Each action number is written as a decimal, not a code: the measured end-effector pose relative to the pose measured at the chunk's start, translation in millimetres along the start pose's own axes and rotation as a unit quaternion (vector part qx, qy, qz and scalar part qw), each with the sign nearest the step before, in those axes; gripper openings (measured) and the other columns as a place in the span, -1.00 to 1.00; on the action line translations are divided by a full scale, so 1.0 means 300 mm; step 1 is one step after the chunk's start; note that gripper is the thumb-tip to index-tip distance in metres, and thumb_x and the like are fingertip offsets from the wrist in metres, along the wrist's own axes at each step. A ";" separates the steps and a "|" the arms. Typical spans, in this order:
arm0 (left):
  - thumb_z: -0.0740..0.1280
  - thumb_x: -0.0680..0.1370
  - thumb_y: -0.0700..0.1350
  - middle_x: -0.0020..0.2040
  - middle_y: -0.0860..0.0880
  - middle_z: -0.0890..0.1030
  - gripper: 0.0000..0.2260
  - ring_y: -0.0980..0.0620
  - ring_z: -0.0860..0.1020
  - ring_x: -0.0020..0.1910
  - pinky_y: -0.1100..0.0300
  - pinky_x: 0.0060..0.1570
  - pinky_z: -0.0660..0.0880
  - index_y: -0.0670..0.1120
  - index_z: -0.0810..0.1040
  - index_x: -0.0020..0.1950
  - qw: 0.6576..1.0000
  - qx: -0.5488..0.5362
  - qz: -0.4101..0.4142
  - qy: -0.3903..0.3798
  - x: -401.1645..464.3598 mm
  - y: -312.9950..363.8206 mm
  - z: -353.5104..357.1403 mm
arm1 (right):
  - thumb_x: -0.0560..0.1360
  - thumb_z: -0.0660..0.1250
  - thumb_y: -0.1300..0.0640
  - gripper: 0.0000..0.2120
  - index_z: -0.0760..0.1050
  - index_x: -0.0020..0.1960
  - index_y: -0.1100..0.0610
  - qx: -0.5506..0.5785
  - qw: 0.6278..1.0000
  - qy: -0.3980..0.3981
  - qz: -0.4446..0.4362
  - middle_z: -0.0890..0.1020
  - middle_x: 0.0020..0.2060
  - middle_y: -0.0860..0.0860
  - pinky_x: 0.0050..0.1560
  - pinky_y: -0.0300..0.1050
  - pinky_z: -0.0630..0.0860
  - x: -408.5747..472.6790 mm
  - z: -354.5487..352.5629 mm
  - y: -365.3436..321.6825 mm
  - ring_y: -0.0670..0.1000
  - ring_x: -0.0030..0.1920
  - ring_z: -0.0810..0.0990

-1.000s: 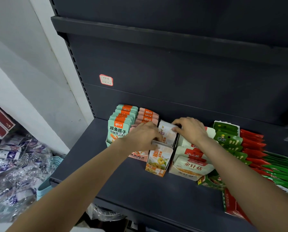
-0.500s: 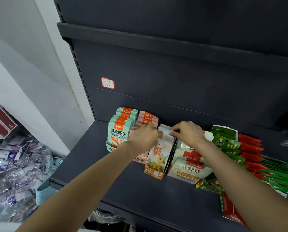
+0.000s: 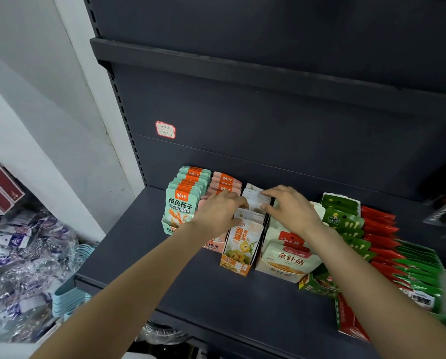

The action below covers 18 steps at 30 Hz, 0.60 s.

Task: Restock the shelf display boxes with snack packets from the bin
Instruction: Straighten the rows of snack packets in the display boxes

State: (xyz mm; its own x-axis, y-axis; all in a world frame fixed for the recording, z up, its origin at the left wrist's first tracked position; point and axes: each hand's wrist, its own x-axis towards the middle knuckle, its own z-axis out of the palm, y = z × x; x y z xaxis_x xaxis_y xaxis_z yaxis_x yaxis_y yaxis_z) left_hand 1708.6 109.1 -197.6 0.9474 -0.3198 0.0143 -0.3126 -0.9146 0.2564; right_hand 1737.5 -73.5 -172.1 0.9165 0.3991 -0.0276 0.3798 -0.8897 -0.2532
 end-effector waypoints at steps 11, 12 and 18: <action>0.36 0.50 -0.16 0.09 -0.03 0.56 -0.78 -0.05 0.51 0.06 -0.03 0.03 0.47 -0.10 0.56 0.15 0.980 -0.078 0.009 0.185 -0.172 0.039 0.044 | 0.57 0.24 0.11 -0.65 0.44 0.34 0.04 0.028 0.994 0.096 -0.052 0.47 0.27 -0.07 0.28 -0.12 0.36 -0.159 0.051 -0.065 -0.04 0.27 0.40; 0.36 0.51 -0.15 0.06 -0.03 0.56 -0.79 -0.05 0.52 0.03 -0.02 0.02 0.47 -0.10 0.56 0.13 0.979 -0.087 0.006 0.183 -0.196 0.040 0.057 | 0.56 0.24 0.12 -0.66 0.46 0.33 0.06 0.032 0.993 0.106 -0.051 0.49 0.24 -0.06 0.26 -0.12 0.37 -0.175 0.053 -0.073 -0.03 0.24 0.41; 0.35 0.50 -0.21 0.12 -0.04 0.51 -0.78 -0.04 0.52 0.02 -0.03 -0.04 0.51 -0.12 0.54 0.14 0.968 -0.194 -0.034 0.156 -0.289 0.027 0.114 | 0.57 0.23 0.18 -0.71 0.51 0.27 0.09 0.075 0.987 0.129 -0.055 0.53 0.08 0.00 0.01 -0.06 0.52 -0.302 0.121 -0.170 0.01 0.12 0.50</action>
State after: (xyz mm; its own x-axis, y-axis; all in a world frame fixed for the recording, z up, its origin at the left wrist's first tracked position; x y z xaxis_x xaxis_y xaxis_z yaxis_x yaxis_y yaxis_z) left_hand 1621.5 120.9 -229.8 0.9587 -0.1154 0.2601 -0.2558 -0.7497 0.6103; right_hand 1630.7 -56.3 -191.7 0.8791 0.4049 0.2514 0.4745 -0.7933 -0.3815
